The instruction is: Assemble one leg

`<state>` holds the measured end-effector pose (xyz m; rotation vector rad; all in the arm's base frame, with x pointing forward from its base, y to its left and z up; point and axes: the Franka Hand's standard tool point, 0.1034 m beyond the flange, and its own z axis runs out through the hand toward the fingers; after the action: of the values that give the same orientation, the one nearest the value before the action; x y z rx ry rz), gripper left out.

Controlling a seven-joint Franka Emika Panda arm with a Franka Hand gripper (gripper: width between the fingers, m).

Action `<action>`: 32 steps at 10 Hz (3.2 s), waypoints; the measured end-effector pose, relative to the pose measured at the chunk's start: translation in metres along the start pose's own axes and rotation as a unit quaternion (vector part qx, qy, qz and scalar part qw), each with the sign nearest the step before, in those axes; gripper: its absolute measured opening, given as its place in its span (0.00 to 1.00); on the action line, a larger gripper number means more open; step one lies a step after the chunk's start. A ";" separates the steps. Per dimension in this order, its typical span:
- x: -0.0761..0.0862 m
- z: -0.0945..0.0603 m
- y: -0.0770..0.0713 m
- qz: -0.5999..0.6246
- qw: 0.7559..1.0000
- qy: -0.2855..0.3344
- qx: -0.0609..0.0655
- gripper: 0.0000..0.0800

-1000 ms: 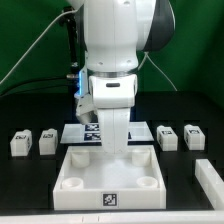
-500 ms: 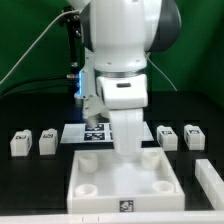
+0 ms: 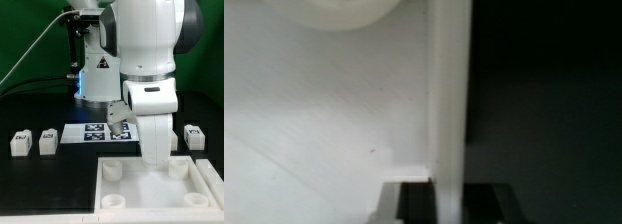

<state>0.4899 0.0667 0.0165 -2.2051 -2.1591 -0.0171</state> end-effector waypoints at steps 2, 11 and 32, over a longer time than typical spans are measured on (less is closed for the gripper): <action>0.007 0.000 0.000 -0.005 1.000 0.000 0.005 0.07; 0.005 0.001 0.000 0.004 1.000 -0.001 0.007 0.67; 0.080 -0.033 -0.032 0.559 0.829 0.014 -0.007 0.81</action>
Offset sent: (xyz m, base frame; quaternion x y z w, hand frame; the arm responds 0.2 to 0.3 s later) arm 0.0176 0.0353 -0.0105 -0.0148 0.0289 -0.0342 0.9989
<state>0.4608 0.1461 0.0547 -3.0295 -0.5553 -0.0140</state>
